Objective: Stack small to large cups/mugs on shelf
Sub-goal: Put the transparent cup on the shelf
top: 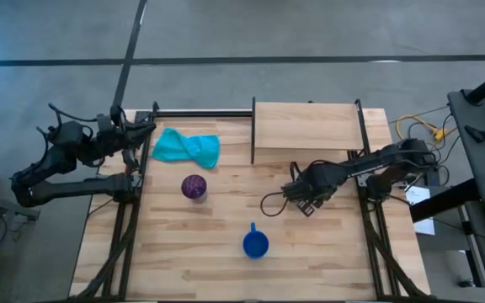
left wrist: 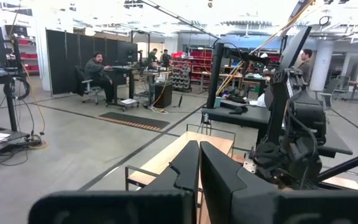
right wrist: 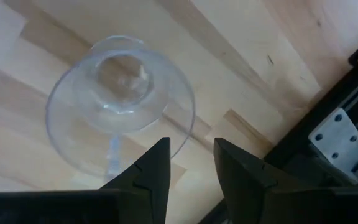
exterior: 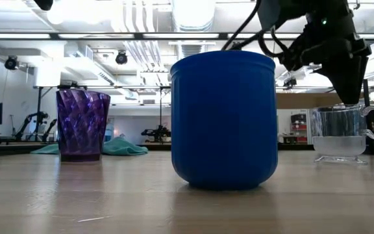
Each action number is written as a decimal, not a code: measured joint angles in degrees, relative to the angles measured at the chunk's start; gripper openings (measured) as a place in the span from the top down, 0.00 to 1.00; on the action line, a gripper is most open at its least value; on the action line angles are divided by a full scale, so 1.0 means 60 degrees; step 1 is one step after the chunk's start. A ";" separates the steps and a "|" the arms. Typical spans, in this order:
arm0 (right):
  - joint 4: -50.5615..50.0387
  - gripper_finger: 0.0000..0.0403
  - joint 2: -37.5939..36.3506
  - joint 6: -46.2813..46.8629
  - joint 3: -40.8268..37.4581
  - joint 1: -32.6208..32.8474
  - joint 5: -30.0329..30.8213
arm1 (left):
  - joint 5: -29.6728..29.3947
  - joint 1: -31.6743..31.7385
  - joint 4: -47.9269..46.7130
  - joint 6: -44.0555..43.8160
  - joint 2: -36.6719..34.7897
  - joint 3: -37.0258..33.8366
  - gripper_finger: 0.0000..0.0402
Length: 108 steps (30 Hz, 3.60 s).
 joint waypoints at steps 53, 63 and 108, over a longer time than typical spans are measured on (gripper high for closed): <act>0.0211 0.98 -0.0832 -0.1580 0.0306 -0.1505 -0.1100 | 0.0000 0.0004 0.0459 0.0076 -0.0008 0.0000 1.00; -0.1896 0.98 -0.2537 -0.1594 0.2068 -0.2950 0.0514 | 0.0000 0.0004 0.0517 0.0022 0.0015 0.0000 1.00; -0.1874 0.98 -0.3430 -0.9293 0.3669 -1.0595 0.0097 | -0.0004 0.0000 0.1005 0.0004 0.0208 0.0000 1.00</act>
